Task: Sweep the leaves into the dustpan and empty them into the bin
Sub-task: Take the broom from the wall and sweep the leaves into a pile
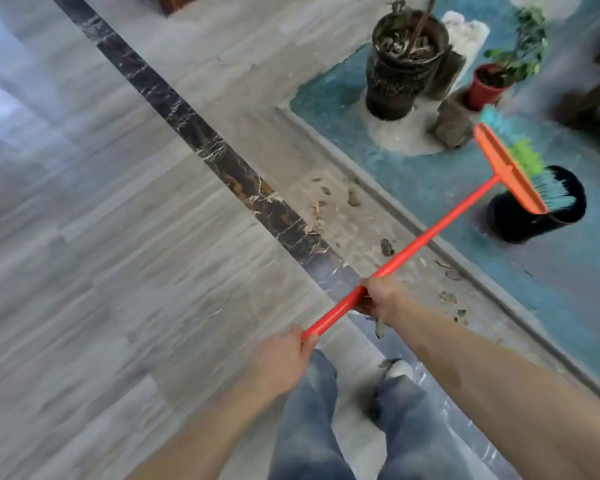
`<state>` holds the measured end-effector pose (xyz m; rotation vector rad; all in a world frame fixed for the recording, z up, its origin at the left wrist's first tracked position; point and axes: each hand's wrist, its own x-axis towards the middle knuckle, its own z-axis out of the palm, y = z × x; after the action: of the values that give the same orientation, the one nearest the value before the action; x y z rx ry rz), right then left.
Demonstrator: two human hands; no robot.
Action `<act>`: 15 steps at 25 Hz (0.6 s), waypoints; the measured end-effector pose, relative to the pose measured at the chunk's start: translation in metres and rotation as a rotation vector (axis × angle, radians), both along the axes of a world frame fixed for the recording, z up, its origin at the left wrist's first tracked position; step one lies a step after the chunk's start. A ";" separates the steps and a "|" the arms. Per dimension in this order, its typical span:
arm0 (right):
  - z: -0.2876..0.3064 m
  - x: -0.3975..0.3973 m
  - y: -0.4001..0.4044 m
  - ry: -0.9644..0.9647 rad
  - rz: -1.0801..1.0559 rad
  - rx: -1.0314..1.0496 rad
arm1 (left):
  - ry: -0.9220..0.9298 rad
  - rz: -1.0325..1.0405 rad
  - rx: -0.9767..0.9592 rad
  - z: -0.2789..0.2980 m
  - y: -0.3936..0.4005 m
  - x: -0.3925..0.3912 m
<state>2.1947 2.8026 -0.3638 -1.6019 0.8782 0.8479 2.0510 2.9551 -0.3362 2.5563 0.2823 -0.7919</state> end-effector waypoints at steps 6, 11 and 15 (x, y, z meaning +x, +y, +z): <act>-0.132 0.016 0.016 0.139 0.097 -0.044 | 0.373 0.517 -0.207 -0.081 -0.078 0.005; -0.214 0.095 0.039 0.064 0.277 0.063 | 0.262 0.908 -0.285 -0.154 -0.105 0.099; -0.259 0.174 0.048 -0.036 0.467 0.093 | 0.192 0.951 -0.314 -0.206 -0.113 0.182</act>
<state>2.3684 2.8506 -0.6232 -1.7612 0.4318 1.1599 2.2328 2.8419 -0.5418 1.7307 1.2047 -0.6143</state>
